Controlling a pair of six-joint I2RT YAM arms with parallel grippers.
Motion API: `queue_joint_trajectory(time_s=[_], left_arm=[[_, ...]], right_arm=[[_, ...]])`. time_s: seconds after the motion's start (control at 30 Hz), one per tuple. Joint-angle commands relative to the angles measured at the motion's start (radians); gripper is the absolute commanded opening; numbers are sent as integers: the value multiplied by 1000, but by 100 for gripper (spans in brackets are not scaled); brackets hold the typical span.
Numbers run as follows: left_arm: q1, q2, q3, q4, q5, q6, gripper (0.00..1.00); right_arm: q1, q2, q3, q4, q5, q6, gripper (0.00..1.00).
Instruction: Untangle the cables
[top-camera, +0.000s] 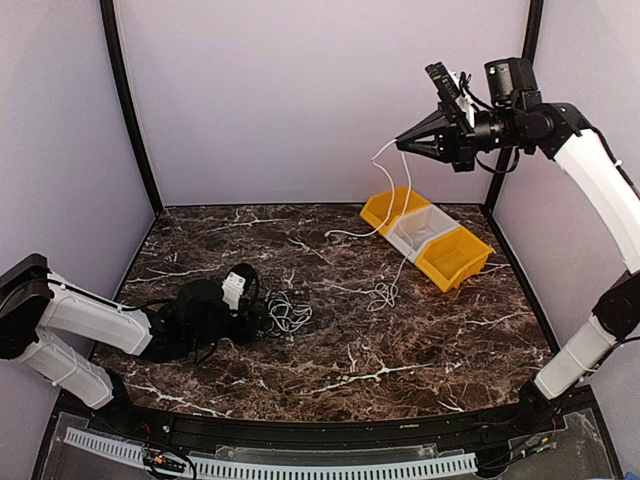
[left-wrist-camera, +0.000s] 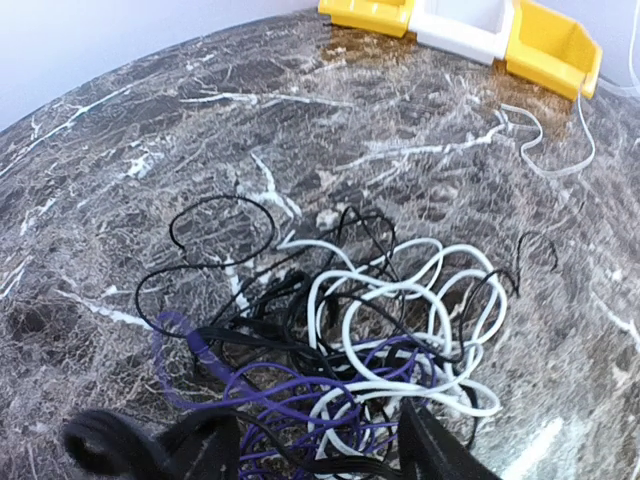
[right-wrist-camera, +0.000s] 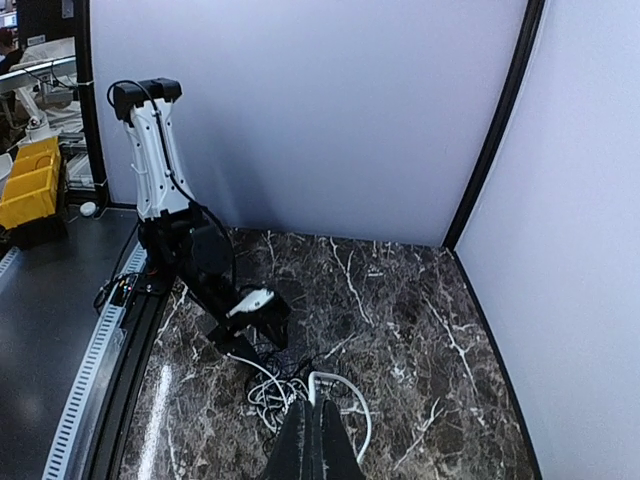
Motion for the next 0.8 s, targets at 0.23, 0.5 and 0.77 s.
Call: queue_joint_trajectory(time_s=[0.23, 0.5, 0.77], left_arm=[[6, -213, 41, -161, -59, -51, 69], [7, -154, 82, -198, -102, -86, 72], [6, -89, 124, -210, -162, -116, 73]], right_arm=[[-32, -101, -159, 121, 211, 12, 0], [-104, -35, -3, 200, 265, 66, 0], [-199, 44, 204, 242, 307, 110, 0]])
